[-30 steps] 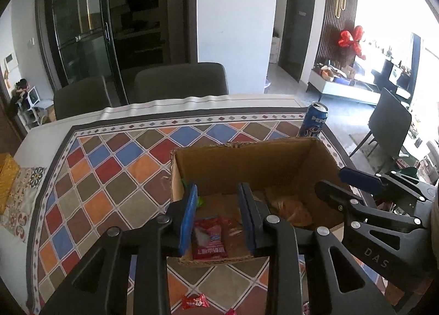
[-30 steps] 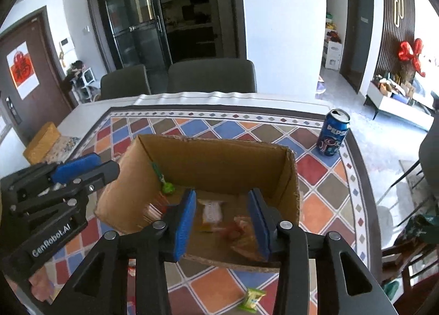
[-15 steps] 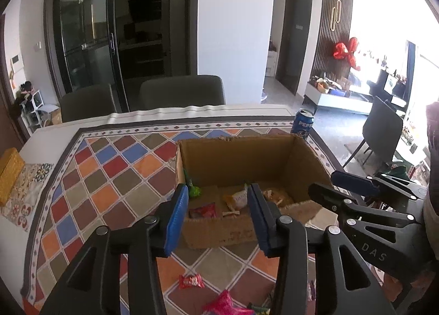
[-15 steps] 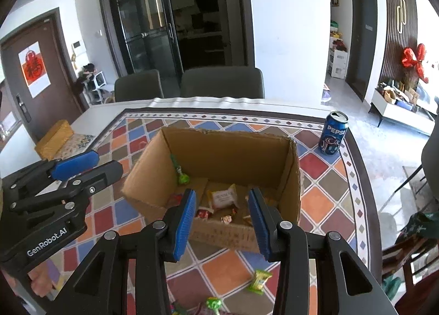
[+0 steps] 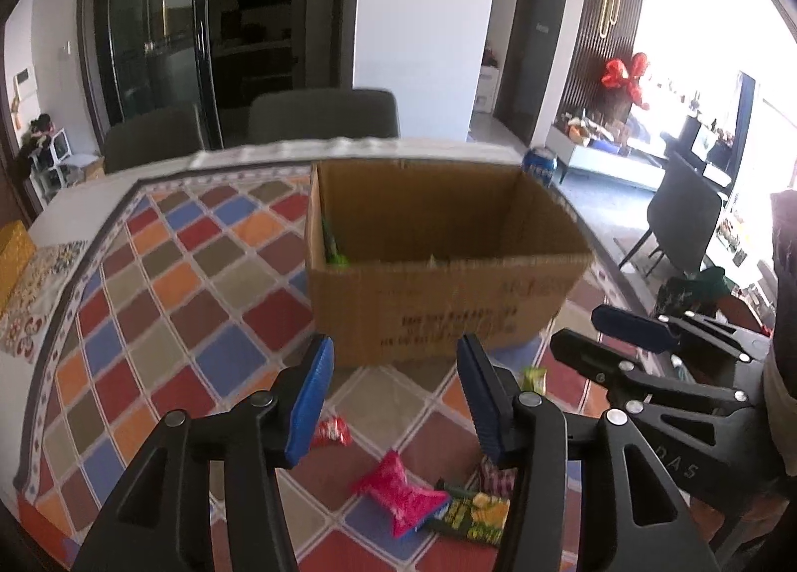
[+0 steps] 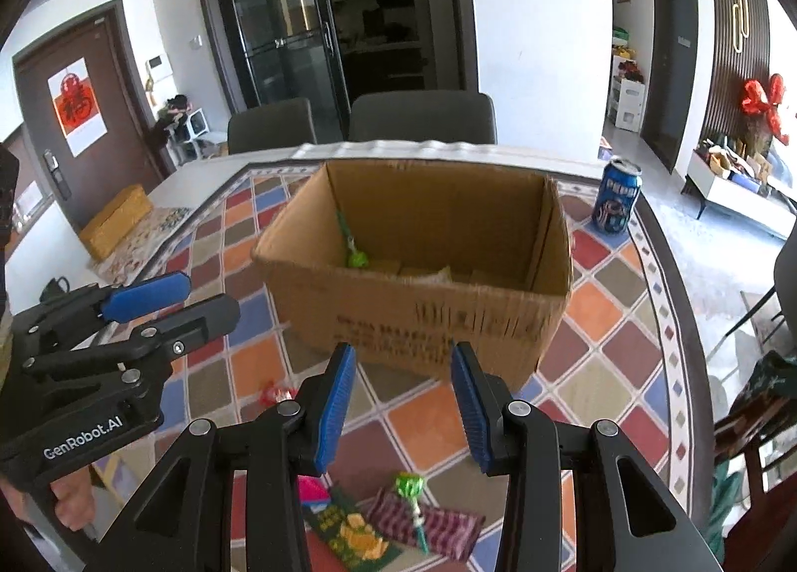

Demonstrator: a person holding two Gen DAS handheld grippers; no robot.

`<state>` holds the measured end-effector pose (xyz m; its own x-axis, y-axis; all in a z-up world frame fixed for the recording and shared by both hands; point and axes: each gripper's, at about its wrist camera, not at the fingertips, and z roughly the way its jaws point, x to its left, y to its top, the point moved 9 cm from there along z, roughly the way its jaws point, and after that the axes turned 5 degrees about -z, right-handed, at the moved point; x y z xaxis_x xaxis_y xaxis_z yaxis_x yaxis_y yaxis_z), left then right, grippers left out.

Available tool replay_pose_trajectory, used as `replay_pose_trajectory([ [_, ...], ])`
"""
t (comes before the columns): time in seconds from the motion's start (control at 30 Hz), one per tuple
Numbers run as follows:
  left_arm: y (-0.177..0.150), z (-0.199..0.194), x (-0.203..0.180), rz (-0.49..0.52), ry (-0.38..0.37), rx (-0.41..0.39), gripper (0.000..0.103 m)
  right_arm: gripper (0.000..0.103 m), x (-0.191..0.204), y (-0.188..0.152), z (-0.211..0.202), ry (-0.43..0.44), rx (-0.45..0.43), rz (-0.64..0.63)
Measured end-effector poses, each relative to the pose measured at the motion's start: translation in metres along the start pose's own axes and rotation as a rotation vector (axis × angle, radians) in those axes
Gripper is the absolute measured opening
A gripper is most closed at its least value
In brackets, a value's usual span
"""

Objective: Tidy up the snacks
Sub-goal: 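Move both tools back toward the remaining snacks, then grasp the green lollipop with the right tool while the left tool grasps the pink bag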

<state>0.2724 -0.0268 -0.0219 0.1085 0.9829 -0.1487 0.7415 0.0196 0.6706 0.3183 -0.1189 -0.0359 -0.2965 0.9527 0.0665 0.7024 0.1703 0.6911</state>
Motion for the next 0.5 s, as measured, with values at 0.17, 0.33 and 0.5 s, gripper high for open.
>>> replay_pose_trajectory([
  [0.17,-0.031,0.010,0.001,-0.013,-0.007,0.066,0.051,0.041,-0.002,-0.024,0.004,-0.004,0.031,0.012],
  [0.33,-0.057,0.021,0.005,-0.051,-0.014,0.125,0.051,0.041,0.000,-0.044,0.010,0.006,0.067,0.030],
  [0.5,-0.082,0.032,0.007,-0.084,-0.021,0.193,0.051,0.041,0.007,-0.065,0.019,0.026,0.115,0.046],
])
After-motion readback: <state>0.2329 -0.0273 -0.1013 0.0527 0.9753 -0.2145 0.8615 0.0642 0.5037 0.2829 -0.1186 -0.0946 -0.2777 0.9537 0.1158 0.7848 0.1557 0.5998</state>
